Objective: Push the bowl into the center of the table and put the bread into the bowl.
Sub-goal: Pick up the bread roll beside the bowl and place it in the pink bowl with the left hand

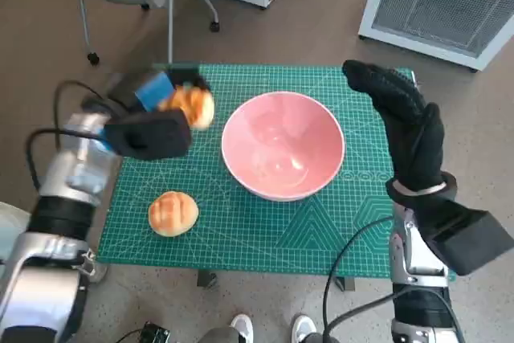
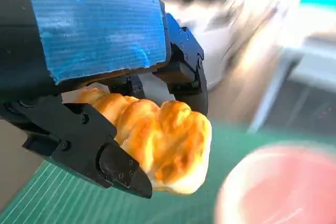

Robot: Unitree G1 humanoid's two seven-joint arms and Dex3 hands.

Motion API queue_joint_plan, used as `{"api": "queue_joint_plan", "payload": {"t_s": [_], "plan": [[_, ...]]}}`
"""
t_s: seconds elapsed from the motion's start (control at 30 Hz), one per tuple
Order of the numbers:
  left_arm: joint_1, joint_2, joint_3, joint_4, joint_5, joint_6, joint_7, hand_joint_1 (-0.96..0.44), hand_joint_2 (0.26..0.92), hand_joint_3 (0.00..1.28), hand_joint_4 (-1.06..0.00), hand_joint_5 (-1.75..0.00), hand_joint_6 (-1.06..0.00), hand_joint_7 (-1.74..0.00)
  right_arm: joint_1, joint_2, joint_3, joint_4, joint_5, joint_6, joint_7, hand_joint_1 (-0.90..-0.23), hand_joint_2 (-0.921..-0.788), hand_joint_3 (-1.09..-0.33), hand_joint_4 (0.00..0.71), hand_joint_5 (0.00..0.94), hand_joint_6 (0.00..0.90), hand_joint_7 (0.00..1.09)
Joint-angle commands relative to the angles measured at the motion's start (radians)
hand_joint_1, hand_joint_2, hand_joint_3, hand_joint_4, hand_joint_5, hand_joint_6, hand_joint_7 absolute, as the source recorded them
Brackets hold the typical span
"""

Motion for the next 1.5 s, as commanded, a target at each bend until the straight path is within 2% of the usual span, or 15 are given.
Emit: {"api": "queue_joint_plan", "payload": {"t_s": [0.03,0.27,0.4,0.53,0.73,1.0,1.1,1.2,1.23,1.27,1.3,1.33,1.4,1.5], "plan": [[0.076,0.0,0.065,-0.24,-0.061,-0.029,0.0,0.0,0.901,0.01,-0.84,-0.94,-0.69,-1.16,0.03,0.004,-0.001,0.005,0.021,0.014,0.007,-0.749,-0.921,-0.758,0.14,0.001,-0.001,0.53],[0.101,-0.053,0.045,-0.378,-0.05,-0.045,0.0,0.0,0.897,0.01,-0.86,-0.92,-0.7,-1.14,0.038,0.0,-0.001,-0.011,0.028,0.019,0.01,-0.752,-0.921,-0.759,0.14,0.0,-0.001,0.53],[0.09,-0.084,0.007,-0.437,-0.025,0.0,-0.046,0.0,0.903,0.01,-0.85,-0.99,-0.68,-1.11,0.039,-0.003,-0.001,-0.012,0.034,0.019,0.014,-0.753,-0.921,-0.759,0.14,0.0,-0.001,0.53],[0.064,-0.121,-0.039,-0.437,-0.008,-0.001,-0.081,0.0,0.91,0.01,-0.83,-1.04,-0.66,-1.1,0.041,-0.004,-0.001,-0.014,0.04,0.02,0.018,-0.753,-0.921,-0.758,0.14,0.0,-0.001,0.53],[0.015,-0.186,-0.11,-0.343,0.028,-0.039,-0.091,0.0,0.916,0.02,-0.81,-1.1,-0.65,-1.07,0.047,-0.007,-0.001,-0.019,0.044,0.018,0.021,-0.754,-0.921,-0.758,0.14,0.0,-0.001,0.53],[-0.063,-0.256,-0.184,-0.071,0.085,-0.131,-0.048,0.0,0.92,0.04,-0.77,-1.09,-0.62,-1.16,0.061,-0.009,-0.004,-0.03,0.043,0.014,0.019,-0.754,-0.921,-0.759,0.14,0.0,-0.001,0.53],[-0.075,-0.279,-0.198,0.0,0.093,-0.129,-0.05,0.0,0.92,0.04,-0.76,-1.09,-0.62,-1.17,0.067,-0.009,-0.006,-0.039,0.038,0.012,0.014,-0.754,-0.921,-0.759,0.14,0.0,-0.001,0.53],[-0.075,-0.3,-0.198,0.047,0.069,-0.101,-0.093,0.0,0.92,0.08,-0.72,-1.14,-0.57,-1.21,0.072,-0.01,-0.009,-0.047,0.033,0.013,0.007,-0.754,-0.921,-0.758,0.141,0.001,-0.001,0.53],[-0.074,-0.303,-0.196,0.052,0.061,-0.089,-0.111,0.02,0.892,0.07,-0.58,-0.86,-0.5,-0.94,0.073,-0.01,-0.01,-0.048,0.033,0.012,0.006,-0.754,-0.921,-0.757,0.141,0.001,-0.001,0.53],[-0.071,-0.303,-0.198,0.053,0.06,-0.069,-0.135,0.02,0.877,0.06,-0.53,-0.6,-0.5,-0.69,0.074,-0.009,-0.01,-0.048,0.031,0.012,0.005,-0.754,-0.921,-0.757,0.141,0.001,-0.001,0.53],[-0.07,-0.303,-0.199,0.053,0.06,-0.056,-0.15,0.02,0.85,0.05,-0.39,-0.38,-0.42,-0.48,0.075,-0.009,-0.01,-0.048,0.03,0.011,0.003,-0.755,-0.921,-0.756,0.141,0.001,-0.001,0.53],[-0.069,-0.302,-0.203,0.054,0.066,-0.044,-0.165,0.01,0.84,0.04,-0.34,-0.31,-0.4,-0.39,0.075,-0.008,-0.01,-0.048,0.027,0.01,0.001,-0.755,-0.921,-0.756,0.141,0.001,-0.001,0.53],[-0.069,-0.297,-0.209,0.054,0.074,-0.035,-0.188,-0.03,0.806,0.02,-0.17,-0.13,-0.31,-0.17,0.076,-0.007,-0.01,-0.048,0.022,0.008,-0.003,-0.755,-0.921,-0.755,0.141,0.001,-0.001,0.53],[-0.071,-0.286,-0.215,0.047,0.083,-0.039,-0.209,-0.14,0.784,0.01,-0.08,-0.04,-0.25,-0.06,0.077,-0.005,-0.009,-0.046,0.016,0.005,-0.008,-0.755,-0.921,-0.755,0.141,0.001,-0.001,0.53]]}}
